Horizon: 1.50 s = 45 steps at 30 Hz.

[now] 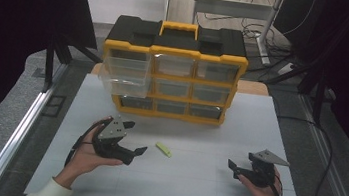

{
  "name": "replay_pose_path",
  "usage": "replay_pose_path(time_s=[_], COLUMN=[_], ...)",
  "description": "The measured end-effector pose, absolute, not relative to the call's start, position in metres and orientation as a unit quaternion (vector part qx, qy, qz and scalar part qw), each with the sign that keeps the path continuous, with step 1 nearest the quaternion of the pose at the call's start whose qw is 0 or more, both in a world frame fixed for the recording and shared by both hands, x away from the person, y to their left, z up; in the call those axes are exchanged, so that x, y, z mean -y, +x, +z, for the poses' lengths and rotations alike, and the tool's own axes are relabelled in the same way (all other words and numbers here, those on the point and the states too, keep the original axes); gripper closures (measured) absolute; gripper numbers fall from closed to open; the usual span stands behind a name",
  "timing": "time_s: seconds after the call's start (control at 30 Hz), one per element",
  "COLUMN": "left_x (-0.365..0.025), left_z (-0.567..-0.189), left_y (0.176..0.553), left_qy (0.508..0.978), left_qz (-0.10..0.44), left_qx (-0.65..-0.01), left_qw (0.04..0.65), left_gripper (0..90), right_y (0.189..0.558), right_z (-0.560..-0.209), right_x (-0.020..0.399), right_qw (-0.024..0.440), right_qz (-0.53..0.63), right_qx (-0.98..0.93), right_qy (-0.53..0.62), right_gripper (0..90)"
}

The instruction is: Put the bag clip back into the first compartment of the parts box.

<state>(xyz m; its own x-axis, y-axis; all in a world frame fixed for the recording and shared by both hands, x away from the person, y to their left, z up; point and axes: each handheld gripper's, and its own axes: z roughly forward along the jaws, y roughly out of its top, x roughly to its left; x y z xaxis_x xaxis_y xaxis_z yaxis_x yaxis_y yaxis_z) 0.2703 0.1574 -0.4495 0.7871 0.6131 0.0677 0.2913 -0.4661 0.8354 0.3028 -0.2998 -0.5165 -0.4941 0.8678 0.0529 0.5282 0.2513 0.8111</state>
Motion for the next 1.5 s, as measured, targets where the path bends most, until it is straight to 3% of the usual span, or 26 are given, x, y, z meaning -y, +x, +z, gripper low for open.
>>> replay_pose_path(time_s=[1.5], left_x=[-0.127], left_z=[-0.448], left_y=[0.312], left_qy=[0.874], left_qz=[0.131], left_qx=[-0.193], left_qw=[0.425], left_gripper=[13.9], right_y=[0.297], right_z=[-0.520], right_x=[0.299], right_qw=[0.209], right_qz=[0.398], right_qx=[-0.770], right_qy=[0.453], right_gripper=[13.7])
